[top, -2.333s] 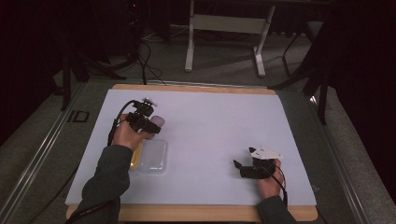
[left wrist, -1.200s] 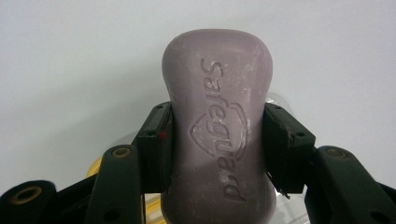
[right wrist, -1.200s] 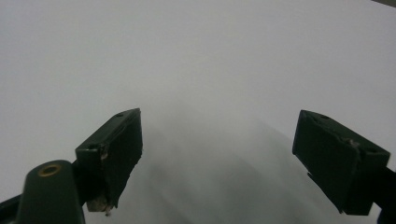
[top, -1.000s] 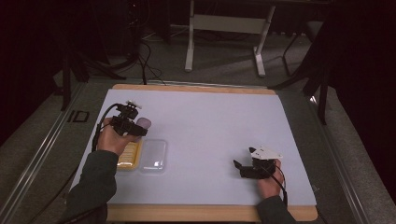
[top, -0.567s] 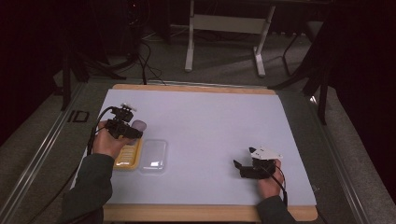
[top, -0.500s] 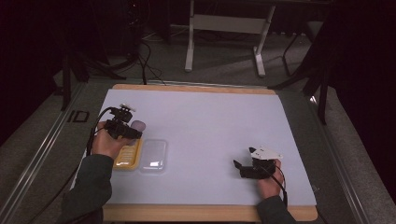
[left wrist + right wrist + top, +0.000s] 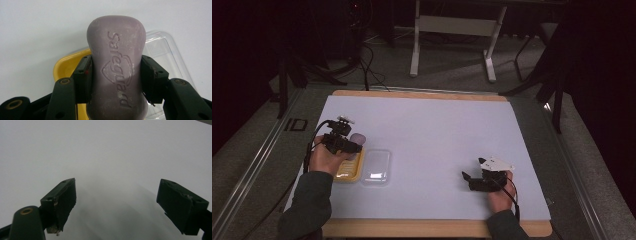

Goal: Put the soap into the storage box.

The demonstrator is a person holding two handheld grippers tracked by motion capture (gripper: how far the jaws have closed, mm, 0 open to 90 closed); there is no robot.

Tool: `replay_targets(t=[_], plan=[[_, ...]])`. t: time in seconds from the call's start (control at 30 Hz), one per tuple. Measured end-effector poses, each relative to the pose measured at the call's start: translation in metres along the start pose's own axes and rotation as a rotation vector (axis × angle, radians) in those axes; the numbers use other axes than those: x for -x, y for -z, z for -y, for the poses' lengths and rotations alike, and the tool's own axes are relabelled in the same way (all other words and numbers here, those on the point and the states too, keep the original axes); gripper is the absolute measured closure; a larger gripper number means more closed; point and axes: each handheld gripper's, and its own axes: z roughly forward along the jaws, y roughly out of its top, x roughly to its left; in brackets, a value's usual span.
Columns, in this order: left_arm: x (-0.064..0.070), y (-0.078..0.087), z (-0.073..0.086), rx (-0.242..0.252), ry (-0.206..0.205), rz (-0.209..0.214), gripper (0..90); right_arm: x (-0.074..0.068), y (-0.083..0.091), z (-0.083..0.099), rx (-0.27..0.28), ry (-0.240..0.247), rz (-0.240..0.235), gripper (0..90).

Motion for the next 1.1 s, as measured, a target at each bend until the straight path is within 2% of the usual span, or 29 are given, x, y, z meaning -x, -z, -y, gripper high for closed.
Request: replay_targets(t=[0.33,0.67,0.93,0.97,1.1], plan=[[0.000,-0.005,0.009,-0.009,0.006,-0.016,49.2,0.000,0.000,0.000,-0.002,0.001,0.001,15.6],[-0.003,-0.013,0.022,-0.029,0.033,-0.035,49.2,0.000,0.000,0.000,-0.004,0.004,0.002,15.6],[-0.001,-0.021,0.026,-0.051,0.027,-0.048,49.2,0.000,0.000,0.000,-0.004,0.004,0.002,15.6],[0.000,-0.023,0.027,-0.057,0.021,-0.067,49.2,0.000,0.000,0.000,-0.004,0.004,0.002,15.6],[0.001,-0.024,0.031,-0.065,0.028,-0.085,49.2,0.000,0.000,0.000,-0.004,0.005,0.003,15.6]])
